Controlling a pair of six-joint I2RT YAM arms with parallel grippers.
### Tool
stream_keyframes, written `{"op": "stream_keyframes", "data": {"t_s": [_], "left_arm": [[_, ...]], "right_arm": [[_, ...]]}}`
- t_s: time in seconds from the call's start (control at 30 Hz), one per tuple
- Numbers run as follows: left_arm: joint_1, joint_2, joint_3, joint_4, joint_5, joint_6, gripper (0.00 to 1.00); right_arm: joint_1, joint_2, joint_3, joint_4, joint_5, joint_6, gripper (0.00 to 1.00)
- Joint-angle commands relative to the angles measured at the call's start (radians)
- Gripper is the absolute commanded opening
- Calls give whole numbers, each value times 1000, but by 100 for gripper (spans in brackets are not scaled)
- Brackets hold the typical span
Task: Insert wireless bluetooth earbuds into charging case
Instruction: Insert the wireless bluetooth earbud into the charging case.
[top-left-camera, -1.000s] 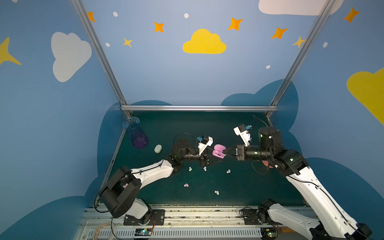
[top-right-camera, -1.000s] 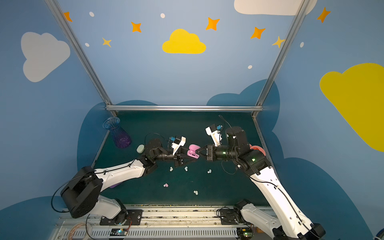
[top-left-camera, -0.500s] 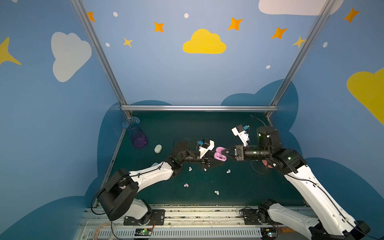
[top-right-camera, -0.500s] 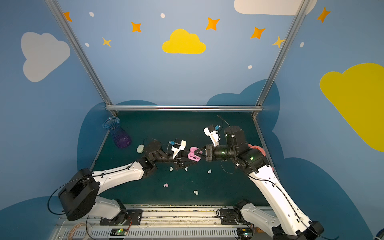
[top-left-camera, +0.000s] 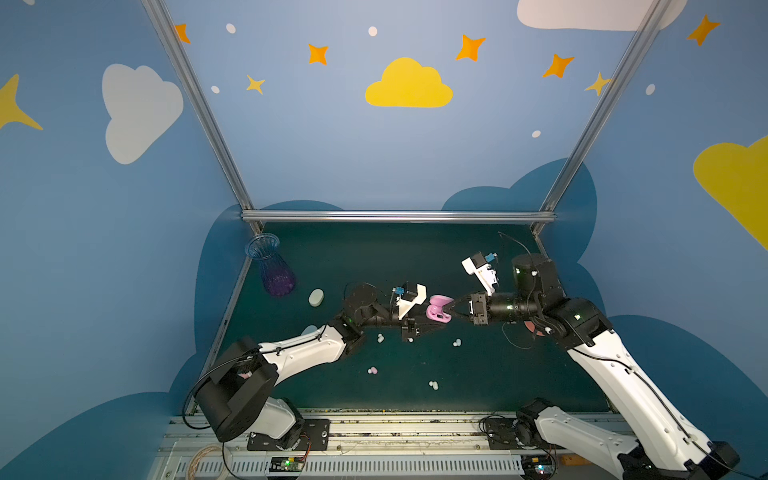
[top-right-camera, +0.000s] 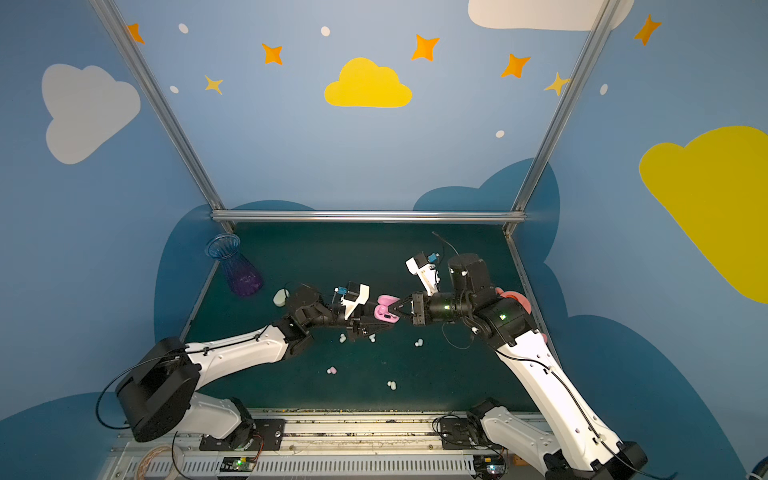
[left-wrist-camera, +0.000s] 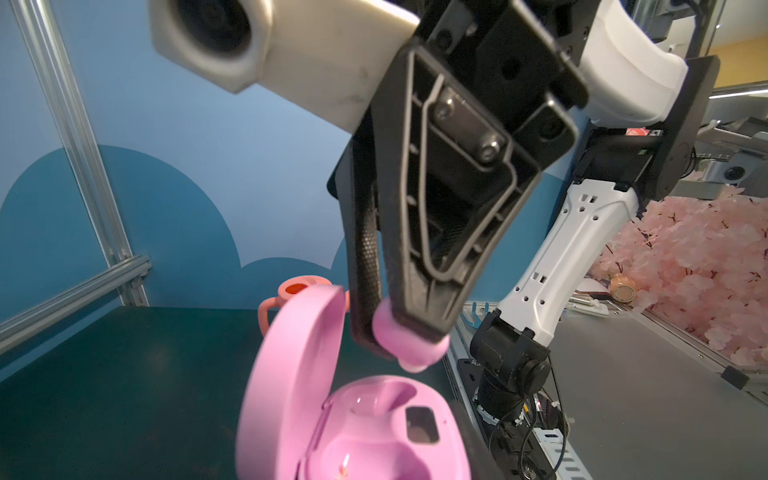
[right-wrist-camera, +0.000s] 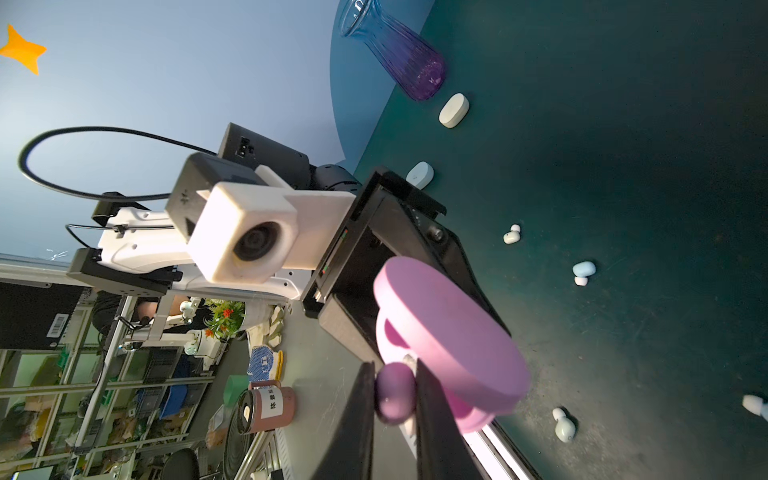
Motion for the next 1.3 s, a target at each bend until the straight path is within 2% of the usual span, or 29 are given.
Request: {"op": "stream_keyframes", "data": {"t_s": [0.0,0.37,0.9,1.27], "left_arm": [[-4,-7,-2,108,22,-23,4],[-9,-7,8,117,43,-23,4],[-16,-2,9,106,50,-34,4],[-22,18,16,102,47,-43,4]], "right_arm": [[-4,-15,-14,-10,-15,-22,15],[-8,-14,-30,-7,-19,-28,17],[-8,5,21,-54,69,-48,43],[-10,16,51,-102,111,-62,53]]}}
